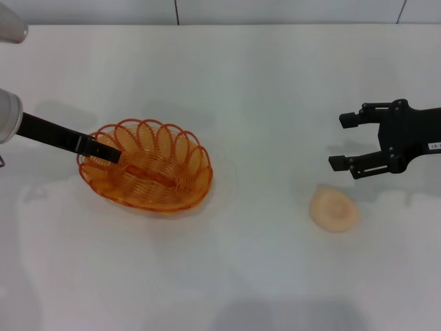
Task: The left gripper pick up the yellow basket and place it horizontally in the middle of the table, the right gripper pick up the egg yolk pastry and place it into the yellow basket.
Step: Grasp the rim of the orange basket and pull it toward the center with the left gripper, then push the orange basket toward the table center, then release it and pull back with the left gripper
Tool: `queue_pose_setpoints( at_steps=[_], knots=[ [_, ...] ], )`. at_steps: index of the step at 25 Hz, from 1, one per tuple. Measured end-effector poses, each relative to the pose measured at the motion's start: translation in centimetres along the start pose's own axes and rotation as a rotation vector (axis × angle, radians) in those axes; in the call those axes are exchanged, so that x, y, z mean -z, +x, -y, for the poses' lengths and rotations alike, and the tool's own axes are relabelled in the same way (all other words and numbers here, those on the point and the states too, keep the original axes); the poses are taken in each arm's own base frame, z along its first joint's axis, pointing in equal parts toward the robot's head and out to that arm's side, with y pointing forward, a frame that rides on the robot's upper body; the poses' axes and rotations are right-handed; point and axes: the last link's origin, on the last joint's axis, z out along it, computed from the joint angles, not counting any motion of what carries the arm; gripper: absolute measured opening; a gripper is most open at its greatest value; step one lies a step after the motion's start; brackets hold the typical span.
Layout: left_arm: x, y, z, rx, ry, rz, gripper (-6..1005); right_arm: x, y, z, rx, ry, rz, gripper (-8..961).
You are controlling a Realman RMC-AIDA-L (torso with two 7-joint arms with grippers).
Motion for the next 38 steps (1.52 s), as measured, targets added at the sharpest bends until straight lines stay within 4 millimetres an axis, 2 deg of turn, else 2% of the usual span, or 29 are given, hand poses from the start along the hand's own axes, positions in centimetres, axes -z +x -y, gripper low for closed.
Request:
queue_pose_setpoints(
  at_steps=[1,7,21,26,32,38],
  knots=[
    [0.0,0.0,0.0,-0.001,0.0,0.0,768,0.0,0.0,0.0,0.001,0.0,0.0,847],
    [0.0,-0.1,0.3,0.003,0.015,-0.01,532,-0.2,-0.1,0.0,0.002,0.0,0.003,847],
    [-0.1,0.0,-0.2,-0.012,-0.006,-0.009,99,-0.5,-0.4,0.3,0.005,0.024,0.008,846],
    [-0.3,0.1,-1.3,0.049,-0.068,-0.019,64,-0.3,-0.5,0.6,0.003,0.044,0.014,846],
    [-0.5,0.5,-3.5,0.189,-0.159,-0.055,74,0.4,-0.5,1.2,-0.017,0.087,0.041,846],
    [-1.0,0.6,-4.8,0.35,-0.191,-0.043,83,0.9,-0.5,1.5,-0.008,0.098,0.033,846]
  ],
)
